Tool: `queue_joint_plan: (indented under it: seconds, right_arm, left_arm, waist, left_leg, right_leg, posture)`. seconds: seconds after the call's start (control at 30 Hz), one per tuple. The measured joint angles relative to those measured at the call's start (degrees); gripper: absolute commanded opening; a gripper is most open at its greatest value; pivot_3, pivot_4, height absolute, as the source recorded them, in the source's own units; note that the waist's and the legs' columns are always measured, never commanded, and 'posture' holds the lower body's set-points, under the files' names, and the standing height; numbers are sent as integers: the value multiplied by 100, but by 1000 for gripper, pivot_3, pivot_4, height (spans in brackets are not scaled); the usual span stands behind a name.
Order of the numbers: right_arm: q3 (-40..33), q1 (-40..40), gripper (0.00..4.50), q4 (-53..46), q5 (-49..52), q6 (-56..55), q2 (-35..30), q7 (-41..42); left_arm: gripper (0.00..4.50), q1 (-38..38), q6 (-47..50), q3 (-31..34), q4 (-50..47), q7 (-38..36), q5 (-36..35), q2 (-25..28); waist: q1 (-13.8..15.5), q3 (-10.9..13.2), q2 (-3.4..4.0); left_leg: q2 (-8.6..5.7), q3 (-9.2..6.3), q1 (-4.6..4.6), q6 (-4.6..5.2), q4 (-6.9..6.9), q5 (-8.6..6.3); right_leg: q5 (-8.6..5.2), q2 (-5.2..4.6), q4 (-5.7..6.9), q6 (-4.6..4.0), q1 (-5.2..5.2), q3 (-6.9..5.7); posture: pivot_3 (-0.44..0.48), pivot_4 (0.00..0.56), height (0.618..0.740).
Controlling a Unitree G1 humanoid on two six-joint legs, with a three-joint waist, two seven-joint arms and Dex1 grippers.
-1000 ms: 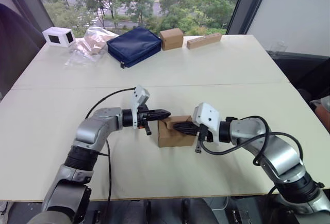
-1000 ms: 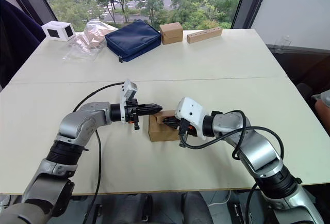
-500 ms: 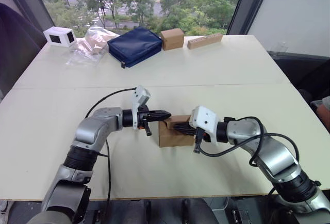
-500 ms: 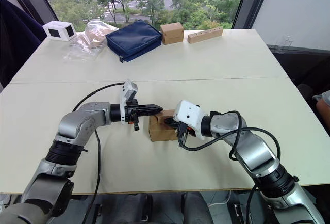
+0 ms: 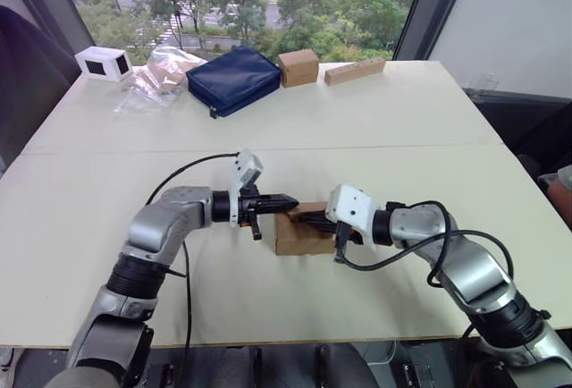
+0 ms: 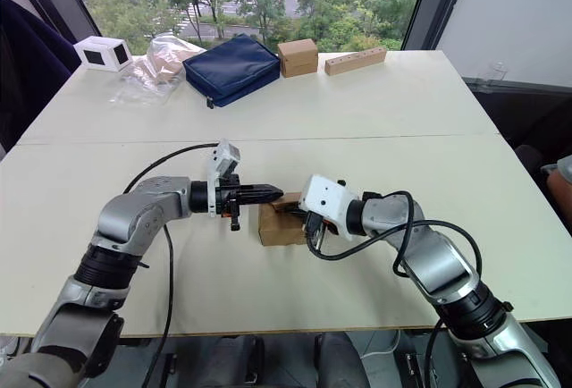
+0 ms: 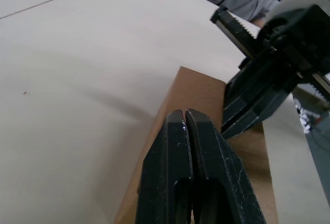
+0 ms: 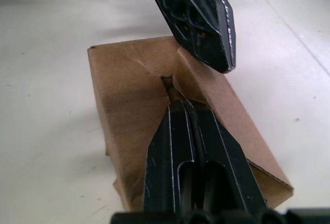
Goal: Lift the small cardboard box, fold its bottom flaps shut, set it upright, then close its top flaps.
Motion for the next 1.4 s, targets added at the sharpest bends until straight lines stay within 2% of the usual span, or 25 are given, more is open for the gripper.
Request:
queue_joint_plan:
  seconds: [0.37,0.57,0.87,1.1,1.4]
  right_arm:
    - [-609,85,0,-259,601,479,-123,142]
    - [-936,73,0,-210,809,524,-57,-8]
    - [-781,-44,0,163,684,271,159,-206]
    - [-455,-129,0,327,489,141,158,-130]
    - [-264,-61,0,494,122,-115,147,-117]
  left_arm:
    - [49,16,-777,-281,11,-245,539,151]
    - [49,18,-494,-94,-2,-226,327,150]
    - [49,90,-45,122,-789,110,166,354]
    - [49,99,-209,-270,-811,356,530,195]
    - [49,237,-746,-577,-703,211,899,254]
  waist:
    - [-3,0,0]
    - [-8,0,0]
    - [-4,1,-2]
    - [-7,2,-2]
    - [-6,1,-1]
  left_leg:
    - [1,0,5,1,0,-1]
    - [1,-1,5,2,0,-1]
    - [2,0,3,1,0,-1]
    - [2,0,3,1,-1,-1]
    - [3,0,5,1,0,-1]
  right_leg:
    - [0,1,-3,0,8,-1]
    - [0,2,-2,0,7,-1]
    - [0,1,-2,0,5,0]
    - [0,3,-3,0,4,0]
    - [0,5,-2,0,8,0]
  posture:
    - [0,150,740]
    - [0,150,740]
    - [0,150,740]
    - [0,150,740]
    - [0,150,740]
